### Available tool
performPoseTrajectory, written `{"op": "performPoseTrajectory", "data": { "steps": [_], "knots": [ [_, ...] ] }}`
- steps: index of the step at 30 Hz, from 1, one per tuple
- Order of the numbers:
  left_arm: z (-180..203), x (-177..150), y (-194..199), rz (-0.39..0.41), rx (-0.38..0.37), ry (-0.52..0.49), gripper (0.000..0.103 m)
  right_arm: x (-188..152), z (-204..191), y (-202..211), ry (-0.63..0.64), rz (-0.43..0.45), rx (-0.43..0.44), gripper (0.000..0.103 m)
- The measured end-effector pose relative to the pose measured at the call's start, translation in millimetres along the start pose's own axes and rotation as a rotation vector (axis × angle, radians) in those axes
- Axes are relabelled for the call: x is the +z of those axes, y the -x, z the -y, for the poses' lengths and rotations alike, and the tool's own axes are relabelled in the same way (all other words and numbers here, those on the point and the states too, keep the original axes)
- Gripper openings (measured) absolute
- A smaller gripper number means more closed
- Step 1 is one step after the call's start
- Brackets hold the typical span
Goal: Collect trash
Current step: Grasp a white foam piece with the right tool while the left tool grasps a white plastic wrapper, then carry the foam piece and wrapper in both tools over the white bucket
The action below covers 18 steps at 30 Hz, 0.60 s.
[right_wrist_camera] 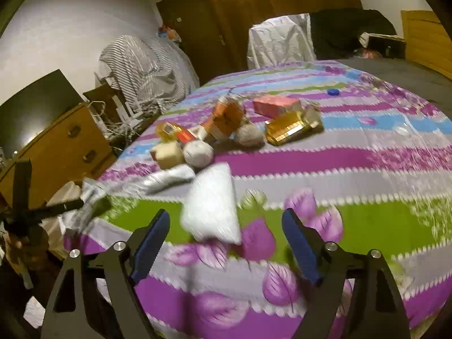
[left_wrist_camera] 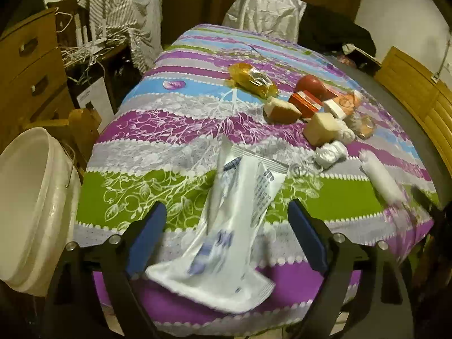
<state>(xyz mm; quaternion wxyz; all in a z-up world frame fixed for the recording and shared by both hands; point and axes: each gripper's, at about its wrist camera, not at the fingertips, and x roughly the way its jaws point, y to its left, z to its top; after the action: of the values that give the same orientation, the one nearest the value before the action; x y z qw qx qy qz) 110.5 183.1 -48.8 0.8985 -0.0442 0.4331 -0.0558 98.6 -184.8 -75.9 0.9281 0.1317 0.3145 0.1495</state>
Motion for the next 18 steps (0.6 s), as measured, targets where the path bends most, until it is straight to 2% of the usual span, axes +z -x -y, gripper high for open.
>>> {"op": "performPoseTrajectory", "data": {
  "steps": [2,4,6,7,8,9,13,18],
  "knots": [
    [1.6,-2.9,-6.0,-0.028,0.0,-0.033,0.084,10.1,-3.5,-9.9,0.003,-0.023,0.01,0.083],
    [4.6,-4.6,-12.5,-0.036,0.034,-0.068,0.084,14.9,-7.1,-21.6,0.011,-0.056,0.014,0.083],
    [3.5,-4.9,-16.0,-0.035,0.021,-0.065,0.081,14.6,-9.3,-39.4,0.018,-0.119,0.013,0.081],
    [4.4,-4.5,-18.7,-0.038,0.001,-0.064,0.077,13.0,-9.1,-45.2,0.015,-0.142,0.014,0.073],
    [6.4,-4.8,-21.5,-0.045,-0.002,-0.073,0.064,9.9,-8.7,-50.0,0.01,-0.165,0.021,0.059],
    [10.4,-6.2,-25.2,-0.053,0.017,-0.096,0.054,6.6,-9.2,-53.3,0.012,-0.182,0.021,0.055],
    [25.3,-13.1,-27.2,-0.016,0.086,-0.161,0.045,-2.7,-13.7,-50.8,0.039,-0.17,-0.005,0.054],
    [22.9,-11.5,-16.0,0.02,0.099,-0.079,0.04,-3.5,-19.2,-43.3,0.023,-0.156,-0.012,0.053]
  ]
}}
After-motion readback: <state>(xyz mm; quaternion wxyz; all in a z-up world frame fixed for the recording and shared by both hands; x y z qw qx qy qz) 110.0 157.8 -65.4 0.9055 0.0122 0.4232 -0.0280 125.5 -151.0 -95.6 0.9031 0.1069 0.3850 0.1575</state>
